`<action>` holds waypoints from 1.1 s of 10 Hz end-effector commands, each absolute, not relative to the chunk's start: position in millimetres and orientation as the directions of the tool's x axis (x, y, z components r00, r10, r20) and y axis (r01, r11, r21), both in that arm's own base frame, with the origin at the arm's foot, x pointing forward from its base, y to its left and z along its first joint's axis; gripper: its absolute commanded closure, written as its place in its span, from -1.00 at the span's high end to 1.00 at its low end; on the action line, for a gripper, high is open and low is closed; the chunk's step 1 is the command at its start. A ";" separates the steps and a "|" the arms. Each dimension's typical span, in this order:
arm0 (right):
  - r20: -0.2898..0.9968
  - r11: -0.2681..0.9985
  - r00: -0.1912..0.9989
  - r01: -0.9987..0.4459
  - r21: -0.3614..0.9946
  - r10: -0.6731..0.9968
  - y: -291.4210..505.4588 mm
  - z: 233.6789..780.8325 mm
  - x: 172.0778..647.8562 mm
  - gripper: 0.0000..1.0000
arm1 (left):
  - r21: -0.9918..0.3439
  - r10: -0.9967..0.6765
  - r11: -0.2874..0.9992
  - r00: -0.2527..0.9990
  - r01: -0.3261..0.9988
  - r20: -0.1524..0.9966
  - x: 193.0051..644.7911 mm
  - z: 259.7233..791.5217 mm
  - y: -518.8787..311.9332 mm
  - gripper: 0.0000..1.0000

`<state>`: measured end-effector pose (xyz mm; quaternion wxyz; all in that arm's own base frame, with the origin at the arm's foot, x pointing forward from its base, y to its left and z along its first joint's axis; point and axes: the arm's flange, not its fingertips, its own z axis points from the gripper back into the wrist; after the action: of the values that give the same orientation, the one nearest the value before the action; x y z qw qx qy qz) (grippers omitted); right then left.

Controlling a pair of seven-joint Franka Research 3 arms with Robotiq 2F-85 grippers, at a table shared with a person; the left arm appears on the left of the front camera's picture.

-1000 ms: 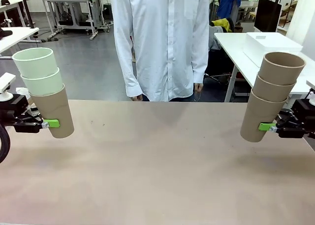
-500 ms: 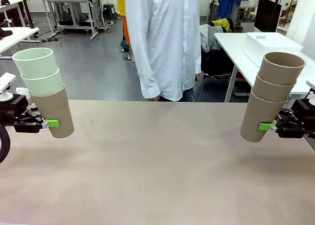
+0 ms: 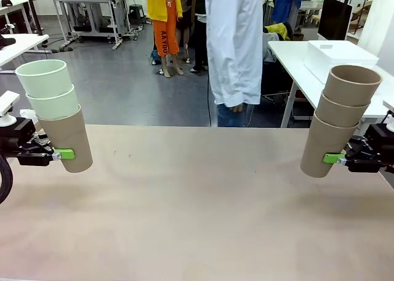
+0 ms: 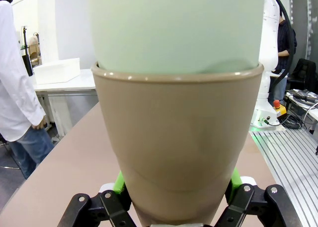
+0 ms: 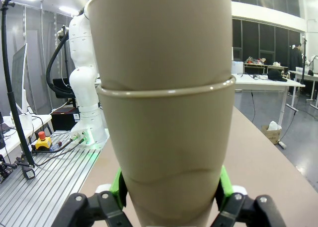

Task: Stack the cups and store them in the basket.
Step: Place the stack of Reusable plastic cups into the Pantry Basket.

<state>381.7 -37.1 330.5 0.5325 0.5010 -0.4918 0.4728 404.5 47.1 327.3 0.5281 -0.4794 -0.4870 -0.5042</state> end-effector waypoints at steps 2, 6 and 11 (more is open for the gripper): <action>0.998 0.055 0.062 -0.997 0.062 0.005 -36.6 334.9 382.7 0.70 | -0.005 -0.058 0.030 0.007 1.000 0.998 405.5 332.3 47.2 0.68; 0.998 0.055 0.062 -0.997 0.062 0.005 -36.6 334.9 382.7 0.70 | -0.005 -0.058 0.030 0.007 1.000 0.998 405.5 332.3 47.2 0.68; 0.998 0.055 0.062 -0.997 0.062 0.005 -36.6 334.9 382.7 0.70 | -0.005 -0.058 0.030 0.007 1.000 0.998 405.5 332.3 47.2 0.68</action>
<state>381.7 -37.1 330.5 0.5325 0.5010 -0.4918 0.4728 404.5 47.1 327.3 0.5281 -0.4794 -0.4870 -0.5042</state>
